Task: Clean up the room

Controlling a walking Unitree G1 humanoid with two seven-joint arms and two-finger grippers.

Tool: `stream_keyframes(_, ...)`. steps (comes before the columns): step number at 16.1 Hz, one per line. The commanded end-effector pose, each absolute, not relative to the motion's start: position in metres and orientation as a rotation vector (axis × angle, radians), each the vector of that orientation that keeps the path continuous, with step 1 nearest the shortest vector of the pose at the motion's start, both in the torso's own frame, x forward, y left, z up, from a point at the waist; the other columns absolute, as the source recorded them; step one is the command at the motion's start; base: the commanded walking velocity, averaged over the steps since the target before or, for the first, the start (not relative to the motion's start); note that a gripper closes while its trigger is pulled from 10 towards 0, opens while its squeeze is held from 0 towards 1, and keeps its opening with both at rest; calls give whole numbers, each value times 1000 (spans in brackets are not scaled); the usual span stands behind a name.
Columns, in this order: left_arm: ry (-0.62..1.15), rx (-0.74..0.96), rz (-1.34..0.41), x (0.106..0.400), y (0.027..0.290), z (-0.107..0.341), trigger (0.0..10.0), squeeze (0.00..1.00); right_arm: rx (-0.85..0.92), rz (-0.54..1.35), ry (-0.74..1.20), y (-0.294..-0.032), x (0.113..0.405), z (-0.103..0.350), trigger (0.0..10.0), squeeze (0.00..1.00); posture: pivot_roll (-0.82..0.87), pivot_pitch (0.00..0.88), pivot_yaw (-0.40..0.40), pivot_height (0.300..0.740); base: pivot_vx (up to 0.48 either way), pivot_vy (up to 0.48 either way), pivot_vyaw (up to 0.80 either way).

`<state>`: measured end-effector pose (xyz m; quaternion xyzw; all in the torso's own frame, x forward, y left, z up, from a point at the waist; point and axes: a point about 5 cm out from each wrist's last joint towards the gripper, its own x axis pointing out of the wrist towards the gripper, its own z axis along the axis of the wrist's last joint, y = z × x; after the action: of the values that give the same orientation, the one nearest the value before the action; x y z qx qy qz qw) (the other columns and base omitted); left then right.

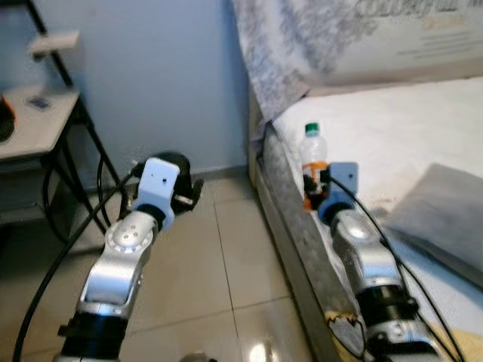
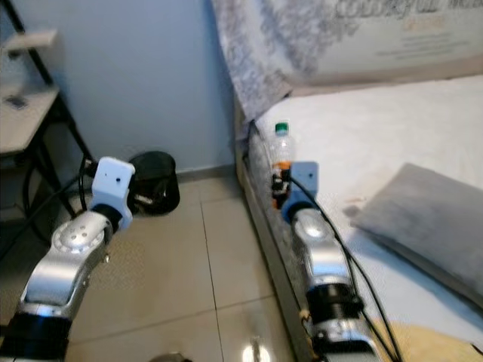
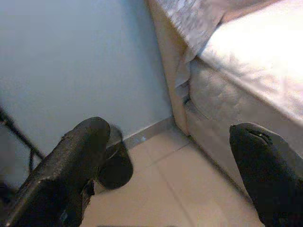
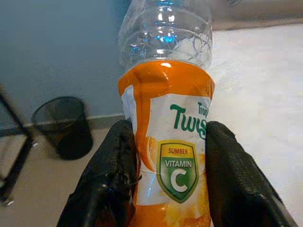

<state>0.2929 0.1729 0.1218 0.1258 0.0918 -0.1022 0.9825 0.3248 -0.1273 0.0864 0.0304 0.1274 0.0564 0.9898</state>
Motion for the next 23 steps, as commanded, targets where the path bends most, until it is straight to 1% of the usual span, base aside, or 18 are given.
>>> stream_keyframes(1, 176, 257, -212, 295, 172, 125, 10000, 0, 50, 124, 258, -126, 326, 88, 10000, 0, -21, 0, 41, 740, 277, 0, 0)
stream_keyframes(6, 177, 256, -215, 295, 171, 124, 10000, 0, 33, 135, 255, -125, 326, 89, 10000, 0, -20, 0, 36, 740, 279, 0, 0)
stream_keyframes(8, 175, 258, -218, 295, 170, 125, 10000, 0, 12, 152, 244, -122, 326, 91, 10000, 0, -20, 0, 36, 740, 277, 0, 800)
stream_keyframes(10, 176, 259, -222, 296, 169, 124, 10000, 0, 41, 135, 263, -123, 326, 88, 10000, 0, -22, 0, 35, 740, 279, 0, 0)
stream_keyframes(14, 170, 259, -223, 296, 169, 125, 10000, 0, 37, 137, 260, -122, 326, 88, 10000, 0, -23, 0, 35, 740, 280, 0, 0)
stream_keyframes(17, 147, 253, -168, 298, 173, 127, 10000, 0, 42, 138, 263, -122, 325, 87, 10000, 0, -23, 0, 36, 740, 259, 0, 0)
stream_keyframes(20, 152, 213, -174, 298, 174, 126, 10000, 0, 46, 140, 266, -122, 324, 86, 10000, 0, -21, 0, 35, 740, 0, 0, 0)
stream_keyframes(23, 152, 211, -151, 299, 175, 125, 10000, 0, 49, 141, 268, -122, 324, 86, 10000, 0, -21, 0, 34, 740, 0, 0, 0)
